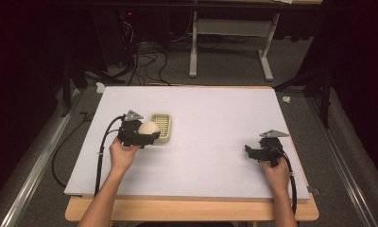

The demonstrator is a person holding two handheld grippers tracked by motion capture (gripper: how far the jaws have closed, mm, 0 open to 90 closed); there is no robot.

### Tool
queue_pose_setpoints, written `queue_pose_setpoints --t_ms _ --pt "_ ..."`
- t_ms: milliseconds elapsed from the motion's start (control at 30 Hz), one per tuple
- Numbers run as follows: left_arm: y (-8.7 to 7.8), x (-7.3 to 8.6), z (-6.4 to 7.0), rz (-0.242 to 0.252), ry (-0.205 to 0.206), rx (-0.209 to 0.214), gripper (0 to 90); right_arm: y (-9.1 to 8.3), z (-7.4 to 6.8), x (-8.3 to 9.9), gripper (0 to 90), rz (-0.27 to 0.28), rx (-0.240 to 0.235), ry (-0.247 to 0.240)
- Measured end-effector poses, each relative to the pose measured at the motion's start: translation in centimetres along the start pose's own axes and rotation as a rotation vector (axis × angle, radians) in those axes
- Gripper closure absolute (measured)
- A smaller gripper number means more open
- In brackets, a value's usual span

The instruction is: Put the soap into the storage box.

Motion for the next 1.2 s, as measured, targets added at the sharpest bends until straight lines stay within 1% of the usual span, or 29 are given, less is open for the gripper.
queue_pose_setpoints --t_ms 167,233,267,333,467,533,633,700,800,967,1100,1200 --pt "0.5 -0.6 -0.1 -0.016 0.014 -0.008 24.6 0.0 0.0 0.0 20.9 0.0 0.0 -0.001" --pt "0.8 -0.8 -0.1 -0.009 0.008 -0.007 24.5 0.0 0.0 0.0 20.9 0.0 0.001 0.0" --pt "0.9 -0.9 -0.2 -0.017 0.005 -0.006 24.5 0.0 0.0 0.0 20.9 0.0 0.0 0.0" --pt "1.2 -1.1 -0.3 -0.02 0.009 -0.023 24.5 0.0 0.0 0.0 20.9 0.0 0.0 0.0" --pt "1.8 -1.5 -0.4 -0.031 0.005 -0.035 24.5 0.0 0.0 0.0 20.9 0.0 0.0 0.0" --pt "2.1 -1.6 -0.4 -0.034 0.012 -0.041 24.5 0.0 0.0 0.0 20.9 0.0 0.0 -0.001" --pt "2.7 -1.7 -0.6 -0.032 0.002 -0.045 24.5 0.0 0.0 0.0 20.9 0.0 0.001 -0.001" --pt "3.1 -1.7 -0.8 -0.045 0.0 -0.061 24.5 0.0 0.0 0.0 20.9 0.0 0.0 0.0" --pt "3.6 -1.7 -1.0 -0.056 0.013 -0.088 24.5 0.0 0.0 0.0 20.9 0.0 0.0 0.001" --pt "4.3 -1.9 -0.9 -0.06 0.007 -0.082 24.5 0.0 0.0 0.0 20.9 0.0 0.001 0.001" --pt "5.1 -1.8 -0.6 -0.076 0.018 -0.086 24.5 0.0 0.0 0.0 20.9 0.0 0.001 0.0" --pt "5.6 -1.7 -0.6 -0.089 0.018 -0.088 24.5 0.0 0.0 0.0 20.9 0.0 0.001 0.0"
Point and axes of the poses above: each handheld gripper's, and its own axes: y roughly forward along the jaws, x roughly out of its underside, z roughly to its right, the point moved 6 cm from there along y, roughly forward along the jaws, and after that the axes turned 5 degrees about -x, right-handed, at the moved point
